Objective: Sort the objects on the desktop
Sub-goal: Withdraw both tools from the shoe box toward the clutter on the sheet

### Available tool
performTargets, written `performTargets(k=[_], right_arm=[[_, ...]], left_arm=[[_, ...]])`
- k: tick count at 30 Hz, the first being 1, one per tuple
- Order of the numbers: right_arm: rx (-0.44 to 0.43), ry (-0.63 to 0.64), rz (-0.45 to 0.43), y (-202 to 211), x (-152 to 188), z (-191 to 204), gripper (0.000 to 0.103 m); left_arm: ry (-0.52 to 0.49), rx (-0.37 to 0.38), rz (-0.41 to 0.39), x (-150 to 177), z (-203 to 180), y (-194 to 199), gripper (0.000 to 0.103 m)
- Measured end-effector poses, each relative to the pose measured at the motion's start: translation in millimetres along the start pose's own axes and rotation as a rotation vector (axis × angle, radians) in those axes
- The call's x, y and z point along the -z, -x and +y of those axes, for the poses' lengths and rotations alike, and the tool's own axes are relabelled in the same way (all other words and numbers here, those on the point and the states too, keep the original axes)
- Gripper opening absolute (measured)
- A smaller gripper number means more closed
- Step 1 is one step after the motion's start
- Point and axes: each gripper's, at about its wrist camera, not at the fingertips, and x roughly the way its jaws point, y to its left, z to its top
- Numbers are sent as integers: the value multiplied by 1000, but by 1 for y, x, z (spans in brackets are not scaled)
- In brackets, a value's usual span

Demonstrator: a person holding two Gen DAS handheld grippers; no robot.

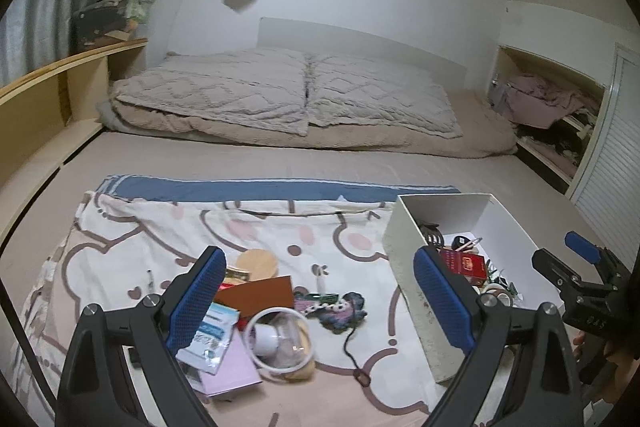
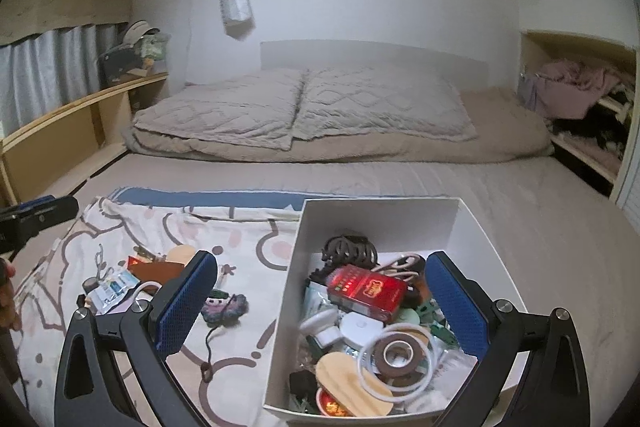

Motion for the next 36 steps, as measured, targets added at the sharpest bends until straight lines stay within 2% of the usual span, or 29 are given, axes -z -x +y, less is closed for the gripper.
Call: performTargets(k=[6, 10, 17, 20, 25, 36], right_arm=[[-28, 14, 27, -7, 4, 13, 103], [-54, 29, 36, -9, 5, 27, 103], [-140, -28, 48, -10, 4, 45, 103], [-145, -17, 60, -14, 6, 55, 103], [-161, 15, 79, -22, 9, 74, 103], [-201, 72, 103, -36, 14, 114, 103]], left_arm=[[16, -34, -29, -4, 12, 16, 96], [47, -31, -52, -7, 16, 27, 96], [-15, -69, -72, -3, 13, 40, 96], [2, -46, -69, -2, 17, 45, 96], [-37, -62, -95, -1, 25, 56, 96], [96, -124, -110, -5, 88, 72, 96]])
